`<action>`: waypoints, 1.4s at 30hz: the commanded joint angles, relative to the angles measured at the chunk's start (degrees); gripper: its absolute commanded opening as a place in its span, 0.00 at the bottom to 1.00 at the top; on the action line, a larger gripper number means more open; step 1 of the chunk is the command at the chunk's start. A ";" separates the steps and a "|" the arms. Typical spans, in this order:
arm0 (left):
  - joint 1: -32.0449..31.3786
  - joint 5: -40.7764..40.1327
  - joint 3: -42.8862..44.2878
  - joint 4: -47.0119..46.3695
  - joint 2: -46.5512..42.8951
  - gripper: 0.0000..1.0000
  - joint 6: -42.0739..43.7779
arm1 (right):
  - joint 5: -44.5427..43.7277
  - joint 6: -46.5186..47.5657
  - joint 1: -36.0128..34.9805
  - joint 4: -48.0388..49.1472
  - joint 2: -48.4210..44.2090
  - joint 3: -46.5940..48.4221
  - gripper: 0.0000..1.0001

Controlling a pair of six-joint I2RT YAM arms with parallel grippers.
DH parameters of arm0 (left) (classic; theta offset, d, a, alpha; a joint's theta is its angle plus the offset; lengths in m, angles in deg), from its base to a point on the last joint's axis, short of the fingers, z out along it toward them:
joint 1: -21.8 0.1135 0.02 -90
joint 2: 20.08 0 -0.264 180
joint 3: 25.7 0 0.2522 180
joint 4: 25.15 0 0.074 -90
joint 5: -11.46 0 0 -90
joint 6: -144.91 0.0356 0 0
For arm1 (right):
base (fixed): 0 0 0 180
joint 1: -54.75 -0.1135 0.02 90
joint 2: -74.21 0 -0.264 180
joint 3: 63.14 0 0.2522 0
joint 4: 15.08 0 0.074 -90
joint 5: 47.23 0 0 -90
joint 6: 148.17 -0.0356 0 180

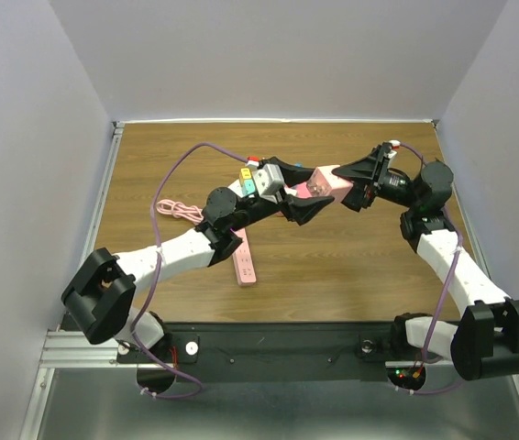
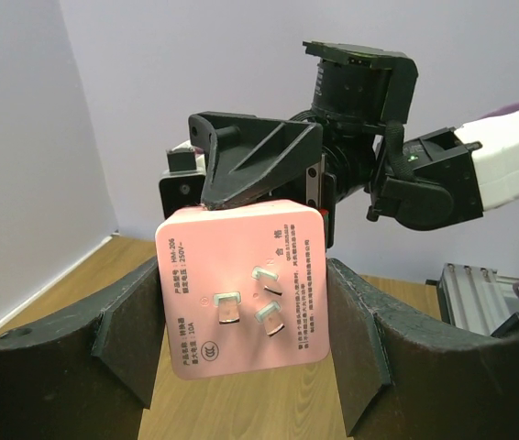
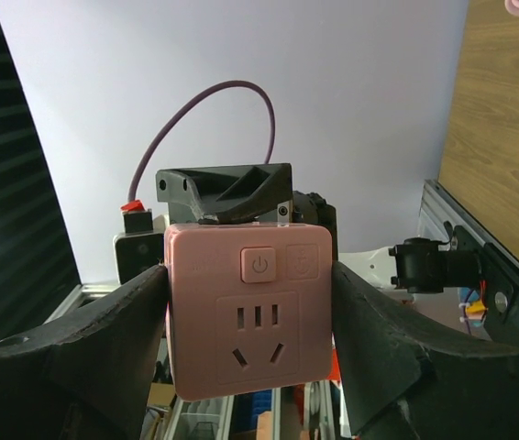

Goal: Insert the plug

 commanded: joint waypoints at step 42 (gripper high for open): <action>3.62 -1.56 -1.78 8.42 2.38 0.99 -6.57 | -2.07 4.60 -1.36 9.32 -1.51 0.09 0.00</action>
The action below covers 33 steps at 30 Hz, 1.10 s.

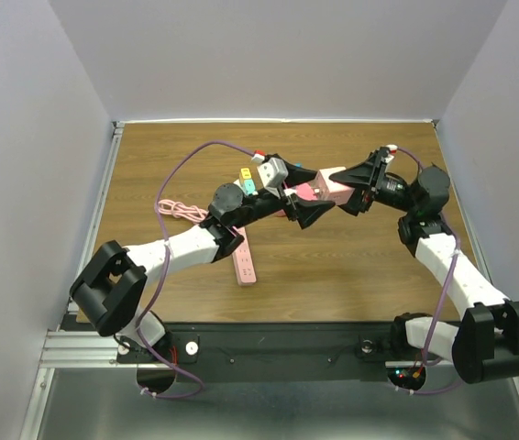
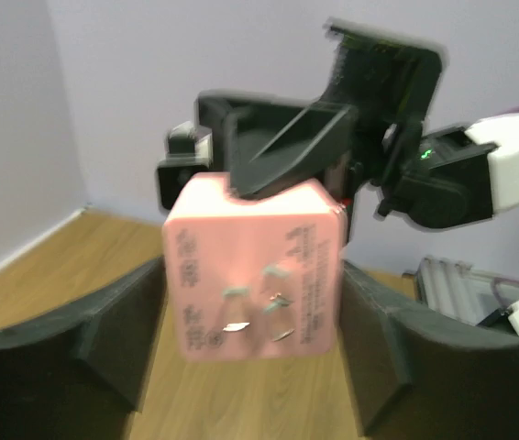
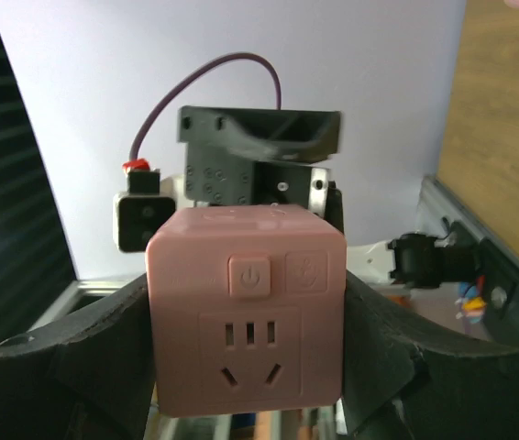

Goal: Insert the plug

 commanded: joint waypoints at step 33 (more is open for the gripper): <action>6.83 -44.34 -12.90 60.62 -16.13 0.98 -25.29 | -7.53 79.42 -7.34 -30.29 3.10 8.59 0.00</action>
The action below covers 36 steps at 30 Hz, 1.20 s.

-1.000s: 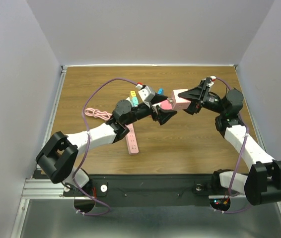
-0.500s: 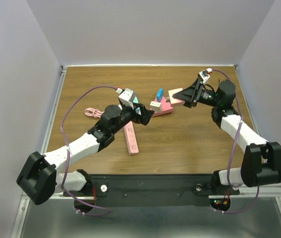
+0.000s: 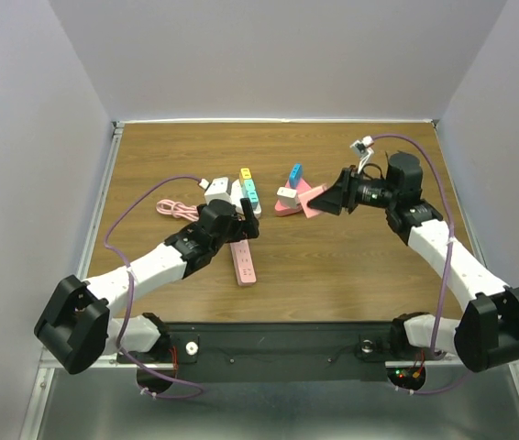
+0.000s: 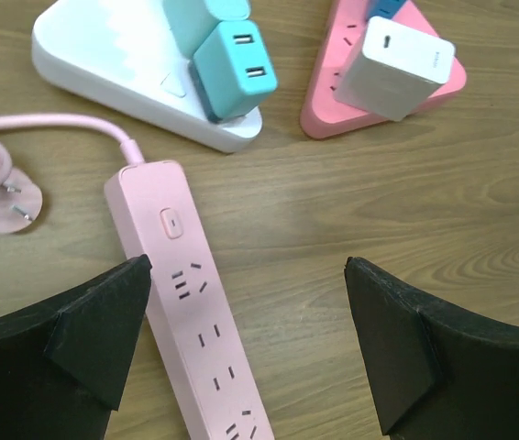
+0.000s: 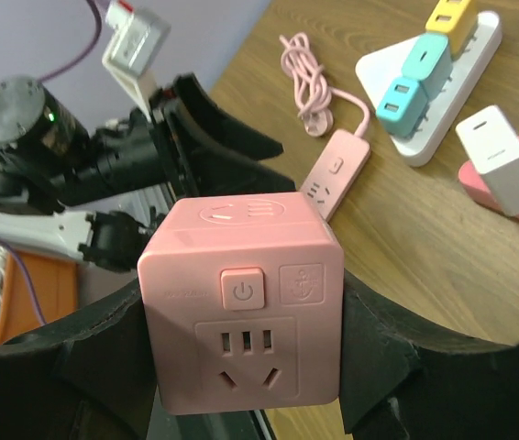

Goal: Insert the plug

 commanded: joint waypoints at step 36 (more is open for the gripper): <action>1.22 4.09 -1.83 -7.20 24.08 0.39 -0.62 | -18.51 24.05 -18.49 -8.63 8.16 -1.96 0.00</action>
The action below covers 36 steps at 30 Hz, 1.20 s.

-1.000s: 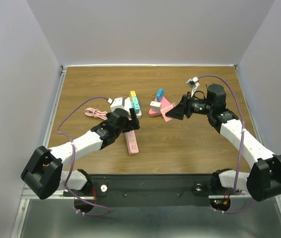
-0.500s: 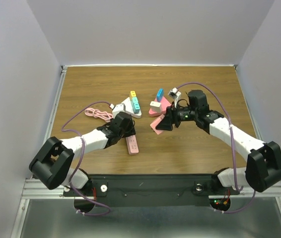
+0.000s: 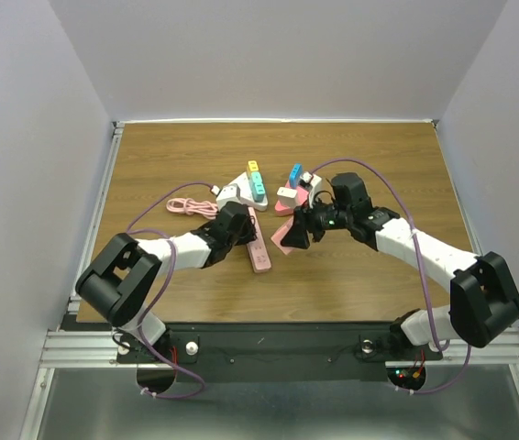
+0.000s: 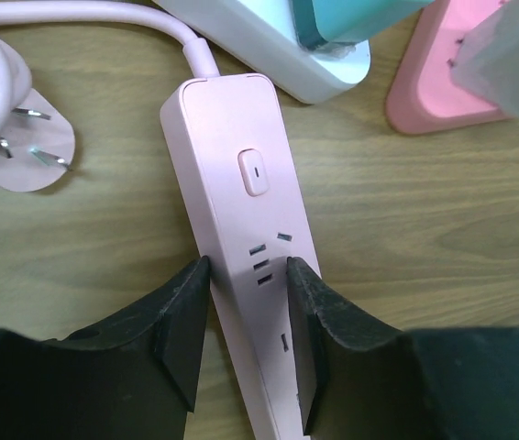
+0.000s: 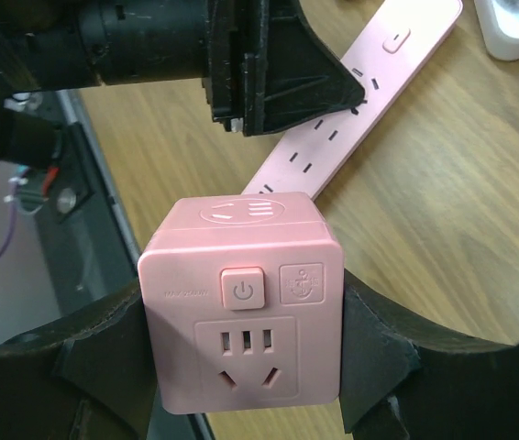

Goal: Insert the plug

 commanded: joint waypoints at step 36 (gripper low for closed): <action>-15.58 -16.08 19.81 30.20 14.34 0.71 -5.55 | -27.11 -8.88 -0.24 1.74 -13.13 -9.15 0.00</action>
